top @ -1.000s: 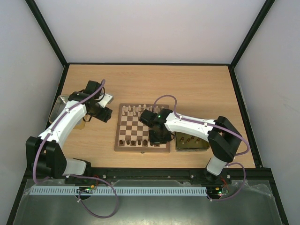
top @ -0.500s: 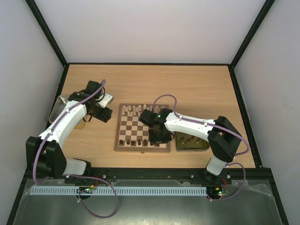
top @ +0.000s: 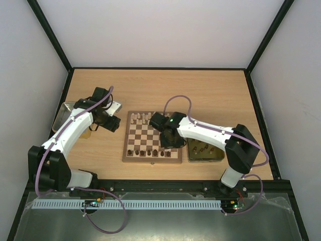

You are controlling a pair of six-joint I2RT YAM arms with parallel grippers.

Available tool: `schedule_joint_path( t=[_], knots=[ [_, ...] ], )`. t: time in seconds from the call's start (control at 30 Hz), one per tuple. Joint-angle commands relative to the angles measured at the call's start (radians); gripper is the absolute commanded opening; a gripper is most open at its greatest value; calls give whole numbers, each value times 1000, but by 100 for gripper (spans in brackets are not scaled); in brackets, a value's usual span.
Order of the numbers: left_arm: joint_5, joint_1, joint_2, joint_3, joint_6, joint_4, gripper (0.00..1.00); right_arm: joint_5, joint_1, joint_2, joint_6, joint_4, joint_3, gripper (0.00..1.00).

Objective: Set up the chess pieces on the board
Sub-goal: Place the chess piece on the chessboard, then pick up the chess piece from the storage box.

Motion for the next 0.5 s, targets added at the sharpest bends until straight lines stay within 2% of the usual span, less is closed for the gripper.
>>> schedule_joint_path(
  t=[0.0, 0.2, 0.3, 0.47],
  knots=[
    [-1, -4, -13, -6, -2, -5, 70, 102, -143, -81, 2, -53, -44, 26],
    [1, -7, -10, -6, -2, -2, 70, 74, -427, -164, -68, 7, -163, 29],
    [1, -10, -6, -7, -2, -2, 69, 69, -491, -157, -98, 30, -174, 37],
    [-2, -14, -5, -7, -3, -1, 69, 61, -559, -124, -129, 70, -174, 36]
  ],
)
